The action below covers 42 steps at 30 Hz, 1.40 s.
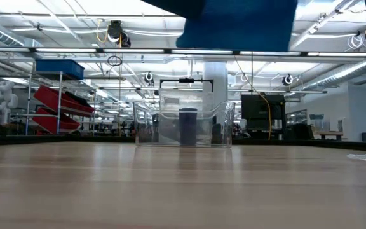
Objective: Roll bandage
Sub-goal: Roll the blue bandage
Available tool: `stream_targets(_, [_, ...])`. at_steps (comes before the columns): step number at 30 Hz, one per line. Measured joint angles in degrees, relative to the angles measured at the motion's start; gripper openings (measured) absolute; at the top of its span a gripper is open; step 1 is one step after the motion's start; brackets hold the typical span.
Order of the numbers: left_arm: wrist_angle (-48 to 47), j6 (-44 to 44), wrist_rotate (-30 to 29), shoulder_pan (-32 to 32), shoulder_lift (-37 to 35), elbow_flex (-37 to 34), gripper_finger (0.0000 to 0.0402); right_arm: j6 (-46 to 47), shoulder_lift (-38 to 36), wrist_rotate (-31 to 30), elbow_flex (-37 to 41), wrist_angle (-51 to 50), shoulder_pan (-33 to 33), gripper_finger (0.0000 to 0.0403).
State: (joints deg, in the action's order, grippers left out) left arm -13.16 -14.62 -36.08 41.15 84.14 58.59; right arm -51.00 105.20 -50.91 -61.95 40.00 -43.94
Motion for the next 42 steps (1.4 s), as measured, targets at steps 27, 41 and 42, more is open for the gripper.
stream_targets(27, [2.69, 4.01, -12.04, -0.01, 0.07, 0.09, 0.0, -3.39, 6.39, -9.25, -9.68, -6.76, -2.57, 0.0146])
stream_targets(41, [12.49, 29.78, -27.32, 1.64, 0.07, 0.11, 0.0, -7.7, 6.34, -16.58, -9.62, -2.53, -3.71, 0.0317])
stream_targets(42, [12.92, 30.73, -28.55, 1.64, 0.07, 0.11, 0.0, -9.22, 6.34, -18.4, -9.62, -1.63, -4.0, 0.0322])
